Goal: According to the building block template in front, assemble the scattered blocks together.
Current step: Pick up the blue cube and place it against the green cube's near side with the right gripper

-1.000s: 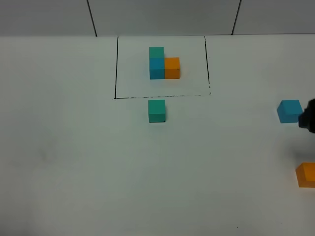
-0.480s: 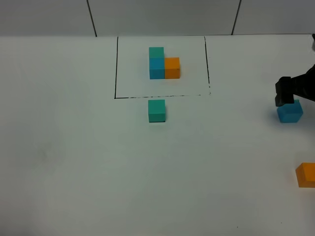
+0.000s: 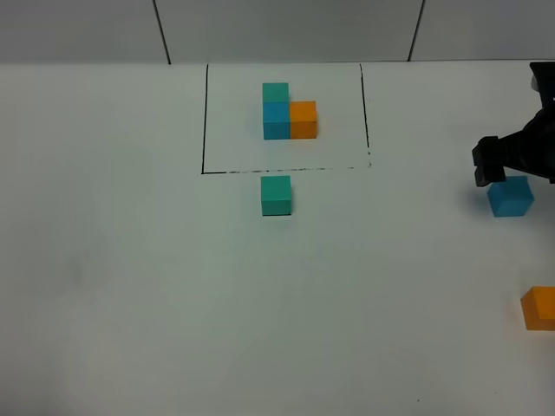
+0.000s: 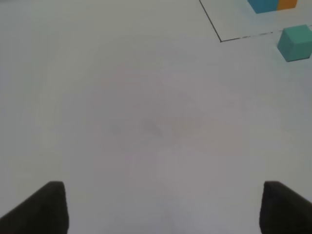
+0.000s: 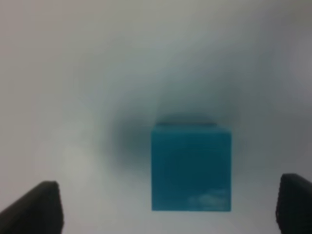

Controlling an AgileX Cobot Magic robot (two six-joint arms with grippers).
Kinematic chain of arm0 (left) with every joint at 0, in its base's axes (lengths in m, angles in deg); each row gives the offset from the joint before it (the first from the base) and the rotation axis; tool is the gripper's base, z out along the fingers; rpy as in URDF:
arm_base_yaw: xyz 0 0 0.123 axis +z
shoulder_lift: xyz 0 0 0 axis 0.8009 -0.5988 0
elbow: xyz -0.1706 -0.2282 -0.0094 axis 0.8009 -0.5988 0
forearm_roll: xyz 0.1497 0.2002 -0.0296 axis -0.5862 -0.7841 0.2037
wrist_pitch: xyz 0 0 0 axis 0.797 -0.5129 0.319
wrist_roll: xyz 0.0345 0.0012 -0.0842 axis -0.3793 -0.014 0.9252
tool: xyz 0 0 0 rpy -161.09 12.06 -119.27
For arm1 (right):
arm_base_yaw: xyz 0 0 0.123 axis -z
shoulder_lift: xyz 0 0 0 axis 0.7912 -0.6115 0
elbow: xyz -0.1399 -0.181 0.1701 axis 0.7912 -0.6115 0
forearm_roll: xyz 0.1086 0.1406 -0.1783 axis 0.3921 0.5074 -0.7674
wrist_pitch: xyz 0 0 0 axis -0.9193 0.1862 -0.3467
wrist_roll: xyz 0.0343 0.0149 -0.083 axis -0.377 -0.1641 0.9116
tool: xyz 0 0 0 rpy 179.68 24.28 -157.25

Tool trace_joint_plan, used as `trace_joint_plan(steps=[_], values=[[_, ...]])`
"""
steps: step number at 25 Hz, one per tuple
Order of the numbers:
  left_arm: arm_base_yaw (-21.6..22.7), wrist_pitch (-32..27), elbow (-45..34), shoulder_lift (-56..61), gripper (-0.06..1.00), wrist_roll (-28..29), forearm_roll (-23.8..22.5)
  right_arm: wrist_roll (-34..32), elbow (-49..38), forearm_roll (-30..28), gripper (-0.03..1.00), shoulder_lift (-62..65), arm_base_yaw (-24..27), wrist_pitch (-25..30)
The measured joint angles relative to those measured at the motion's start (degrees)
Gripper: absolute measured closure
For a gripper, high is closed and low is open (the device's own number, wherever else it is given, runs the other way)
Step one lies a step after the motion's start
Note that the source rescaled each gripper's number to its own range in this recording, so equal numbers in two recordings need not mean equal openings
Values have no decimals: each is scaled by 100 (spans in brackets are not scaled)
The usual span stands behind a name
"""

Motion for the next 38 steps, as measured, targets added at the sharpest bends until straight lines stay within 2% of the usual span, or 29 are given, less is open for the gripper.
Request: trace_joint_plan(steps=[15, 21, 23, 25, 27, 30, 34, 38], values=[[0, 0, 0, 0, 15, 5, 0, -132, 229, -430, 20, -843, -17, -19], [0, 0, 0, 0, 15, 5, 0, -414, 229, -653, 22, -975, -17, -120], [0, 0, 0, 0, 15, 5, 0, -498, 229, -765, 28, -991, -17, -133], [0, 0, 0, 0, 15, 5, 0, -590, 229, -887, 40, -1009, -17, -139], [0, 0, 0, 0, 15, 5, 0, -662, 229, -951, 59, -1014, -17, -139], [0, 0, 0, 0, 15, 5, 0, -771, 229, -977, 96, -1014, -17, -114], [0, 0, 0, 0, 15, 5, 0, -1106, 229, -978, 96, -948, -30, 60], [0, 0, 0, 0, 15, 5, 0, -2008, 229, -991, 96, -492, -326, 503]])
